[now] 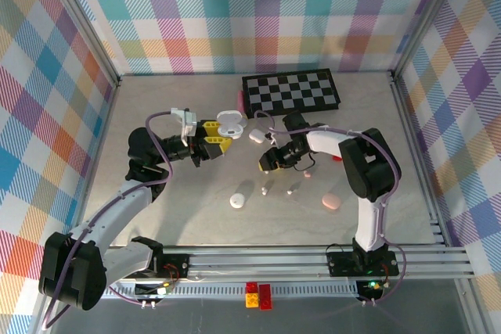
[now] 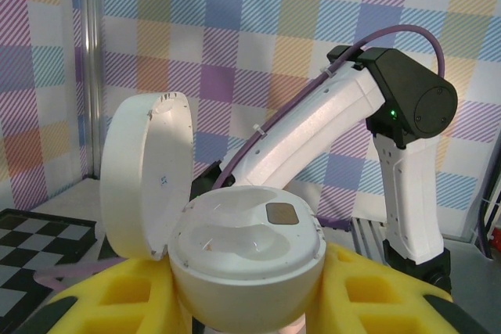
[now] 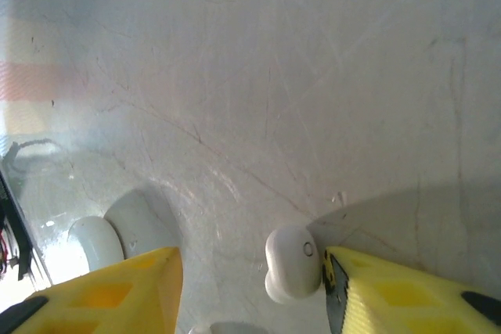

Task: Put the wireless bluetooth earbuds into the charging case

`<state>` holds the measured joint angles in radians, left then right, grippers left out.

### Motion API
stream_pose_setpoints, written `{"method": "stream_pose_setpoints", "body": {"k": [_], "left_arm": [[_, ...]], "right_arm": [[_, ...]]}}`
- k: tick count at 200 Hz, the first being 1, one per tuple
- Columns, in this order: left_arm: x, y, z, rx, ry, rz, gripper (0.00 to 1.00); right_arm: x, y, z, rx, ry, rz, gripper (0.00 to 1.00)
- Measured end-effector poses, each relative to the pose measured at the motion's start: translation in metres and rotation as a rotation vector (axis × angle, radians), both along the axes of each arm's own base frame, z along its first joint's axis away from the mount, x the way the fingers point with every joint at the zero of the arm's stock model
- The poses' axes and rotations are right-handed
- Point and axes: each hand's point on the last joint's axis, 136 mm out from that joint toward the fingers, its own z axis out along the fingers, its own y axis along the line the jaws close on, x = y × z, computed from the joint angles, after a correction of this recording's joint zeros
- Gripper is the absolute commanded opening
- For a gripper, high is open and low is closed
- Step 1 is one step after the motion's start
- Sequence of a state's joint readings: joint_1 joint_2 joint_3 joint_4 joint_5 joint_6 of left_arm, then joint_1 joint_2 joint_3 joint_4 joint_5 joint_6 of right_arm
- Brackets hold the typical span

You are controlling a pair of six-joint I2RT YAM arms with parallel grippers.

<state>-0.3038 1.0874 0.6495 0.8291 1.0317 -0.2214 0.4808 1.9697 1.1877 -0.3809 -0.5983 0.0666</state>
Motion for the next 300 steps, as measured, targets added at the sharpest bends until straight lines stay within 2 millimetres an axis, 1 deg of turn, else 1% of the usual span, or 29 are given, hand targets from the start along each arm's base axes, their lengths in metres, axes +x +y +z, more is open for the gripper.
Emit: {"method": "stream_pose_setpoints", "body": {"k": [41, 72, 109, 157, 180, 205, 232, 248, 279, 300], "left_arm": [[0.0, 0.0, 0.001, -0.005, -0.007, -0.001, 0.33], [0.0, 0.0, 0.002, -0.009, -0.005, -0.002, 0.33], [0.0, 0.0, 0.004, -0.013, -0.012, -0.003, 0.33], [0.0, 0.0, 0.003, -0.012, -0.009, -0.003, 0.33], [0.0, 0.0, 0.003, -0.012, -0.009, -0.003, 0.33], [0.0, 0.0, 0.003, -0.012, -0.009, -0.003, 0.33], [0.0, 0.0, 0.003, -0.012, -0.009, -0.003, 0.33], [0.0, 0.0, 0.003, -0.012, -0.009, -0.003, 0.33], [0.0, 0.0, 0.003, -0.012, -0.009, -0.003, 0.33], [0.0, 0.0, 0.003, -0.012, -0.009, -0.003, 0.33]], "right_arm": [[-0.003, 0.001, 0.0, 0.003, 0.019, -0.012, 0.42], [-0.005, 0.003, -0.002, -0.002, 0.041, -0.025, 0.39], [-0.006, 0.004, -0.006, -0.016, 0.06, -0.04, 0.32], [-0.002, 0.002, -0.011, -0.057, 0.093, -0.094, 0.22], [-0.002, 0.004, -0.011, -0.08, 0.095, -0.112, 0.2], [-0.001, 0.006, -0.009, -0.121, 0.07, -0.14, 0.2], [0.0, -0.004, -0.001, -0.214, 0.01, -0.197, 0.19], [0.002, -0.014, 0.011, -0.279, -0.043, -0.237, 0.17], [0.002, -0.035, 0.036, -0.416, -0.137, -0.301, 0.18], [0.002, -0.049, 0.042, -0.513, -0.175, -0.324, 0.18]]}}
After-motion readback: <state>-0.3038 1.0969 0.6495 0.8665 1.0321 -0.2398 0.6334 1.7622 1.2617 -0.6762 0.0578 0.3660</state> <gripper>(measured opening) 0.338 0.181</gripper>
